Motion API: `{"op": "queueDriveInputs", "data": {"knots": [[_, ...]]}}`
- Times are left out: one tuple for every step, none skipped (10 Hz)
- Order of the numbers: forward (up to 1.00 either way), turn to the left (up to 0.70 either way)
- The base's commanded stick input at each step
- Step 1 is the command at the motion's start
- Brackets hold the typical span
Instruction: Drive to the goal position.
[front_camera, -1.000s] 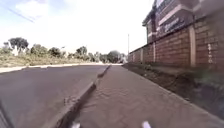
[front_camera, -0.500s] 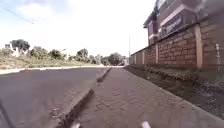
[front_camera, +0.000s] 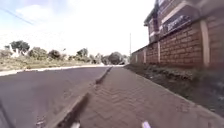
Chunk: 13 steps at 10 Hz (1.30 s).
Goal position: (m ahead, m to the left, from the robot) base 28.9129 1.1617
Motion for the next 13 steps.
{"op": "queueDriveInputs", "data": {"knots": [[0.70,-0.05],[0.70,0.00],[0.70,0.00],[0.70,0.00],[0.70,0.00],[0.70,0.00],[0.70,0.00],[0.70,0.00],[0.70,0.00],[0.70,0.00],[0.70,0.00],[0.70,-0.03],[0.70,-0.19]]}}
